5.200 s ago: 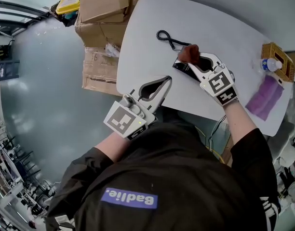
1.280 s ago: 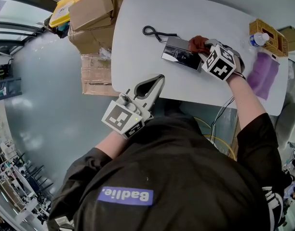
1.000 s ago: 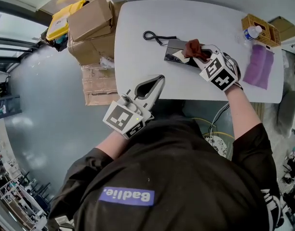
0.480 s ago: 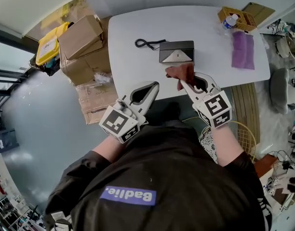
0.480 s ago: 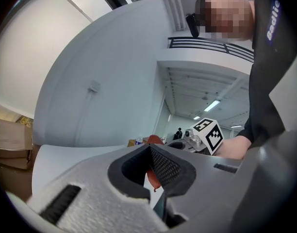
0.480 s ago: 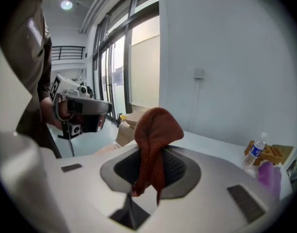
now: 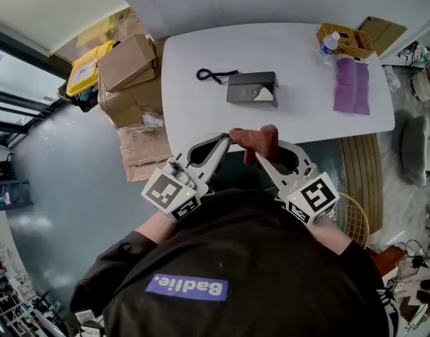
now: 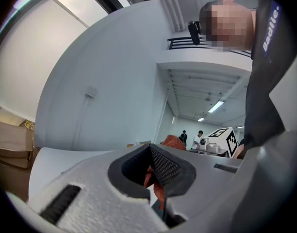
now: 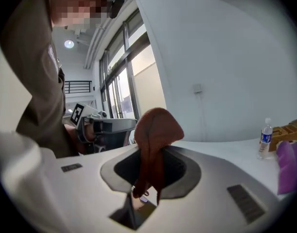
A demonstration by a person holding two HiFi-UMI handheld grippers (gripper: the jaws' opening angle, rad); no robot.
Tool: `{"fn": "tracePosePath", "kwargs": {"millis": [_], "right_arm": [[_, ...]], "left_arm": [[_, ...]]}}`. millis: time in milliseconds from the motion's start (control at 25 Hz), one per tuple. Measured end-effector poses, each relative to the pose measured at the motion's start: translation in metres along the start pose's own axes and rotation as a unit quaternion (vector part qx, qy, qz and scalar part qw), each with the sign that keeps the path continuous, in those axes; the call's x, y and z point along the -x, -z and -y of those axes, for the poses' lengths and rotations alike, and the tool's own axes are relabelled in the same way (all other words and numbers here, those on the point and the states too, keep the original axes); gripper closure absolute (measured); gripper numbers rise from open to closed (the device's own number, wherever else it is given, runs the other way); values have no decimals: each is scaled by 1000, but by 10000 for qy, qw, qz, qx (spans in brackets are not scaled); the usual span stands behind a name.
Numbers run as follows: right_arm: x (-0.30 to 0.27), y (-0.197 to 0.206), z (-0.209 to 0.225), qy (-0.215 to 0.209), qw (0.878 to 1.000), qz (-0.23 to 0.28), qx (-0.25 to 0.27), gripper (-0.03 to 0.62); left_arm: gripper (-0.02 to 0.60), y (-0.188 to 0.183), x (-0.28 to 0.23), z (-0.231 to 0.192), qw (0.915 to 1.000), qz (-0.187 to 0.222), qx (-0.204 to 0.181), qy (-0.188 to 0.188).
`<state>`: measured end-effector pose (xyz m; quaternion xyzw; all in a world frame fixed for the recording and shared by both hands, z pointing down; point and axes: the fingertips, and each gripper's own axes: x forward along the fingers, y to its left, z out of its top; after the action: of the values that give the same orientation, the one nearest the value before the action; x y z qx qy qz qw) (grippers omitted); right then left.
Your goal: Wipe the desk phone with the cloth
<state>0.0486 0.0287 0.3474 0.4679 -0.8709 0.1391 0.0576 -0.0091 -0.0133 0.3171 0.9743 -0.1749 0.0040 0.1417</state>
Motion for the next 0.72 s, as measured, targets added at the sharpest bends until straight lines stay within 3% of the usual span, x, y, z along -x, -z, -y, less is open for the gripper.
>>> {"fn": "tracePosePath", "kwargs": {"millis": [360, 720], "right_arm": [[28, -19, -9, -307, 9977, 536, 285, 514], [36, -21, -15, -281, 9973, 592, 338, 514]], "left_arm": [[572, 0, -7, 32, 9999, 111, -74, -54], [572, -1, -1, 43, 9997, 170, -152, -79]]}}
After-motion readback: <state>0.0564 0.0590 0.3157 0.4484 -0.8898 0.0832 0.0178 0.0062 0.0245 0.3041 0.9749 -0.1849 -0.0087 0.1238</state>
